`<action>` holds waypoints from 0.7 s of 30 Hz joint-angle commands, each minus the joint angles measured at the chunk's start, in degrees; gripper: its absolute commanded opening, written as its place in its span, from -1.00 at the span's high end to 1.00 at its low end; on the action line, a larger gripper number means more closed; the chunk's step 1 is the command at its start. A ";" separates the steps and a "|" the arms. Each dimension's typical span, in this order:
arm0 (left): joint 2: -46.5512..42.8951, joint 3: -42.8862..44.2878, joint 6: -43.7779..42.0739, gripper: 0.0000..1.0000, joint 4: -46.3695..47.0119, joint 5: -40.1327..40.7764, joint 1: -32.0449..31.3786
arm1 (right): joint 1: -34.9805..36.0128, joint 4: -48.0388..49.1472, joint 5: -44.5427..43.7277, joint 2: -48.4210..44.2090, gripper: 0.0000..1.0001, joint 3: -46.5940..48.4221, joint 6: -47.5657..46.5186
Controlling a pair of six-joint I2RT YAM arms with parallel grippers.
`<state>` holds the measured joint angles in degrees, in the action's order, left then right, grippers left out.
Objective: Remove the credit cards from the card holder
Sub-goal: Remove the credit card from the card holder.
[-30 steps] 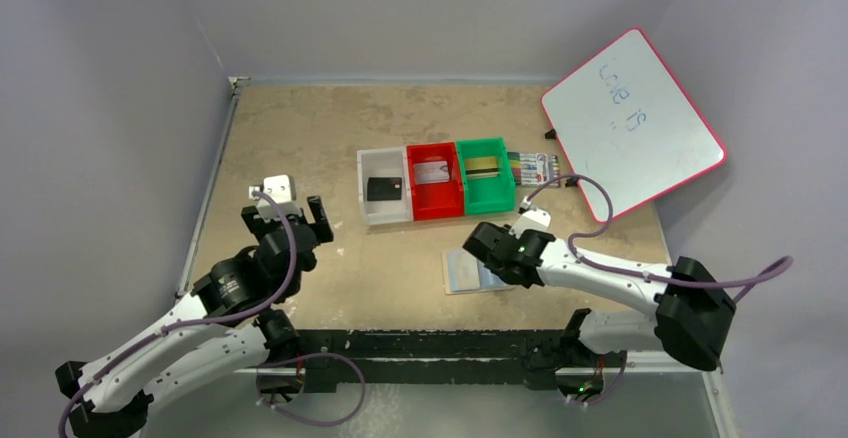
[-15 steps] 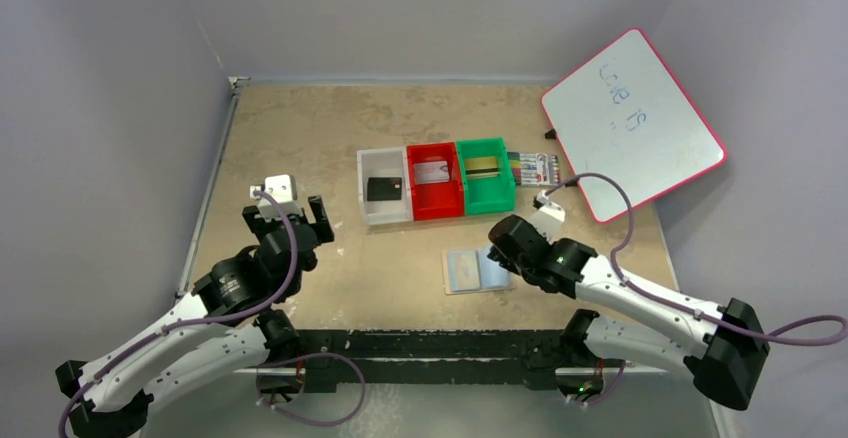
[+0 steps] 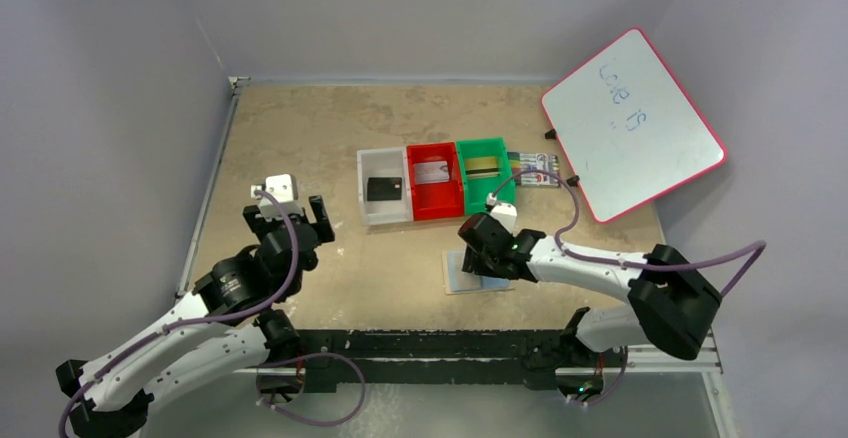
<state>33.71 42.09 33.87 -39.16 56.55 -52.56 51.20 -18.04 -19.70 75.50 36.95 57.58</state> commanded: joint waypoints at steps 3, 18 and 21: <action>0.73 2.74 0.26 -0.59 0.40 0.55 0.23 | -0.11 1.50 0.45 3.72 -0.03 2.90 -2.82; 1.09 2.78 0.40 -0.59 0.40 0.81 0.17 | 0.42 -0.97 -2.00 6.93 0.66 4.83 -3.55; 1.30 2.83 0.35 -0.59 0.40 0.71 0.12 | 0.28 -0.42 -2.77 5.01 0.80 4.24 -3.00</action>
<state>34.65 42.65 33.87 -39.16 56.58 -52.56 51.37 -17.23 -22.48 83.05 42.52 53.93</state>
